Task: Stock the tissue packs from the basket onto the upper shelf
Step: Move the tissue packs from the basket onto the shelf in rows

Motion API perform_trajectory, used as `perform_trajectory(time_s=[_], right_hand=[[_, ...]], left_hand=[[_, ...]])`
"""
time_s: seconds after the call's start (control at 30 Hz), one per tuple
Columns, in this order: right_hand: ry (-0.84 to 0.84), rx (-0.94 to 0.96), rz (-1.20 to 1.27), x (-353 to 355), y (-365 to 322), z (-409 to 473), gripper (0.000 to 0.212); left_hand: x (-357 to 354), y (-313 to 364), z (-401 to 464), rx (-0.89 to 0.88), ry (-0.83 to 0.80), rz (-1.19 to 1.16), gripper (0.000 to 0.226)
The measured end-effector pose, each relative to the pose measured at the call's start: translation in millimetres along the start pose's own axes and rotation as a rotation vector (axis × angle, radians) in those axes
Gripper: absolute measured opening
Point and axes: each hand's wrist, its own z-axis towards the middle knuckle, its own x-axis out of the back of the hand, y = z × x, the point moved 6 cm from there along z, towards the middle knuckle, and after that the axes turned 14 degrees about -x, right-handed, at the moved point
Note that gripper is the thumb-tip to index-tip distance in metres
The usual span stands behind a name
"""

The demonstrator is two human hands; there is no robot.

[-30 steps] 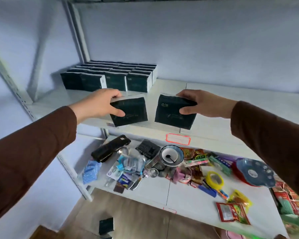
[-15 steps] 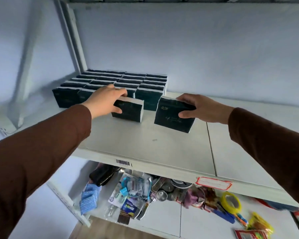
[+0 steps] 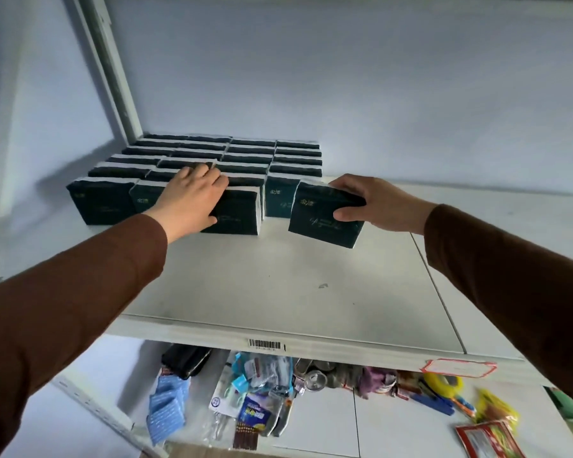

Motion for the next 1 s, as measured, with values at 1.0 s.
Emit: perform_trajectory(time_s=[1.0], right_hand=[[0.420,0.087,-0.390,-62,-27,54,0.061]], left_hand=[[12,106,-40,0.003,0.159,-0.447,0.037]])
